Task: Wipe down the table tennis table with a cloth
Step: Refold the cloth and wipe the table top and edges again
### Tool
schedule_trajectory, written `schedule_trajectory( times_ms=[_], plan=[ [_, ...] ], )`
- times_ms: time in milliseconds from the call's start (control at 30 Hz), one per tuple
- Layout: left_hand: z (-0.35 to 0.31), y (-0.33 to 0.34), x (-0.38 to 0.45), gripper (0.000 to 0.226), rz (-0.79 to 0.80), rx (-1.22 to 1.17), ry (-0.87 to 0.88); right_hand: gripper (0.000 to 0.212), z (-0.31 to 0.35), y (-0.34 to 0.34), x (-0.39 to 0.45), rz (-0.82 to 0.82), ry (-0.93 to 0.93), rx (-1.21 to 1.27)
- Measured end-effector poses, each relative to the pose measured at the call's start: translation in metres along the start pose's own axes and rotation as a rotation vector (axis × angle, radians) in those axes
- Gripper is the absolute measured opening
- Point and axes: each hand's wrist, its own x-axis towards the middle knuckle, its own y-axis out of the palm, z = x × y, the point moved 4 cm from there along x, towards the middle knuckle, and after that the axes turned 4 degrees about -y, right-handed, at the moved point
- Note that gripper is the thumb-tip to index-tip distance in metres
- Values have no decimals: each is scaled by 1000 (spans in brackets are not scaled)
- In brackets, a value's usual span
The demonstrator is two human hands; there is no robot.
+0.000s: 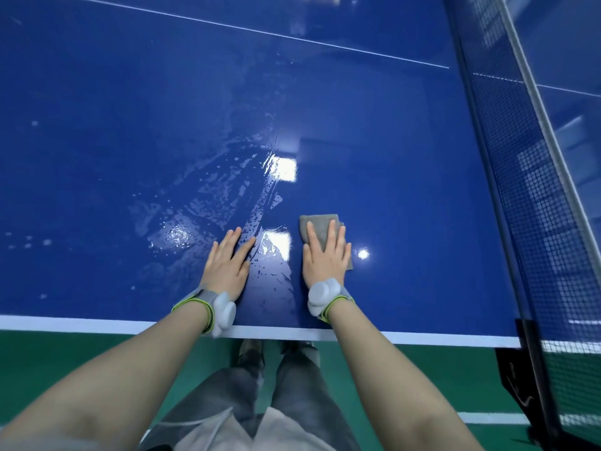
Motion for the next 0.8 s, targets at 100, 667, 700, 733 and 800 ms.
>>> schedule_trajectory(
  times_ms=[100, 667, 700, 733, 800],
  plan=[
    [4, 0, -5, 49, -2, 2, 4, 53, 28, 11, -18, -39, -84, -64],
    [20, 0, -31, 50, 63, 29, 41, 46, 11, 28, -82, -308, 44, -63],
    [21, 0, -32, 50, 64, 28, 38, 47, 23, 31, -86, -301, 23, -68],
    [21, 0, -33, 51, 65, 28, 39, 47, 35, 35, -92, -292, -13, -78],
    [21, 2, -36, 50, 64, 28, 35, 48, 55, 43, -100, -254, -93, -84]
  ],
)
